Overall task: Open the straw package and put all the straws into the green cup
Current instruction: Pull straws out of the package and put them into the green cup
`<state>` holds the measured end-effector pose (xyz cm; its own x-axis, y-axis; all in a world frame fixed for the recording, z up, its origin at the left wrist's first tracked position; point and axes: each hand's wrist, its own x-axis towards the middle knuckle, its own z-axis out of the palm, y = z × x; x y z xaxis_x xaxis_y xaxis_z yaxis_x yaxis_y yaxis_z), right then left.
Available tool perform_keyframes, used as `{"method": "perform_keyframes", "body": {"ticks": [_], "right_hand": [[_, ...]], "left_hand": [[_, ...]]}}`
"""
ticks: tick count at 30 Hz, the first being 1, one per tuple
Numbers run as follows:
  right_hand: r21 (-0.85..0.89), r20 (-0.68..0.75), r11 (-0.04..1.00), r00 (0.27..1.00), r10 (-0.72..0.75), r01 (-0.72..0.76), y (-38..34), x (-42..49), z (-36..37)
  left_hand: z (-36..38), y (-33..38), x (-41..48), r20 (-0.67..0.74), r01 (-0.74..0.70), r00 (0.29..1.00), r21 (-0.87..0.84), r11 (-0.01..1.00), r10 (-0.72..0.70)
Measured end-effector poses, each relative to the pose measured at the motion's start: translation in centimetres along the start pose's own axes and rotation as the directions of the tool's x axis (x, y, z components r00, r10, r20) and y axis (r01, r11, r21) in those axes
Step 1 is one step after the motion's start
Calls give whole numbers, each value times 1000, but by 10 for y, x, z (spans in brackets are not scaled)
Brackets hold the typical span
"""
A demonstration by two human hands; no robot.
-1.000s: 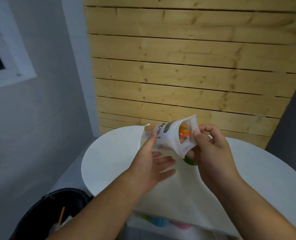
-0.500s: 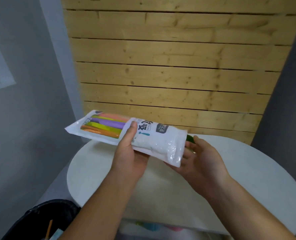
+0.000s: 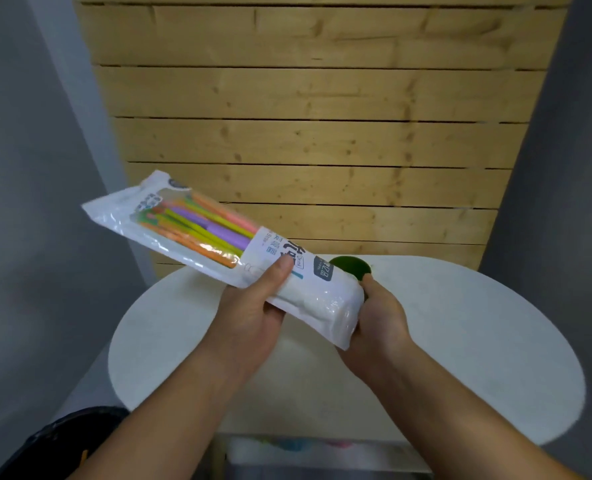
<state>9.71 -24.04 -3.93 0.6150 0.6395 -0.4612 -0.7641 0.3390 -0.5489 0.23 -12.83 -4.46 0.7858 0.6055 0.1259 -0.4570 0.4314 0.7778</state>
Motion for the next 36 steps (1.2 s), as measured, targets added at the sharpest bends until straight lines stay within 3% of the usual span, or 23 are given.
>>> {"method": "perform_keyframes", "body": {"ticks": [3,6,9,11,14,19,27,33,36], "right_hand": [[-98,-72,988,990,-123,116,-4,3,2],[-257,-4,939,972,-235,227,-7,9,-2],[-508,64,793,933,-354,336,-13,14,-8],[-576,148,709,905,-399,407,-20,15,-10],[-592,232,673,894,-384,443,-26,16,-11],[-587,218,672,888,-405,451,-24,19,-9],[-605,244,582,822,-515,544,-23,19,-8],[-562,253,594,803,-539,575,-34,20,-13],[-478,228,671,818,-528,567,-39,20,-15]], "left_hand": [[-11,-2,2,-47,148,988,18,989,-147],[-20,1,8,-117,213,970,-30,977,-215],[-26,5,13,-162,196,965,-73,978,-206],[-31,8,15,-167,175,968,-81,981,-187],[-35,11,17,-150,163,974,-64,985,-171],[-40,13,17,-126,148,980,-61,987,-154],[-42,15,12,-192,151,966,-136,979,-175],[-46,20,11,-249,134,951,-200,971,-182],[-47,21,10,-264,119,947,-236,964,-182]]}}
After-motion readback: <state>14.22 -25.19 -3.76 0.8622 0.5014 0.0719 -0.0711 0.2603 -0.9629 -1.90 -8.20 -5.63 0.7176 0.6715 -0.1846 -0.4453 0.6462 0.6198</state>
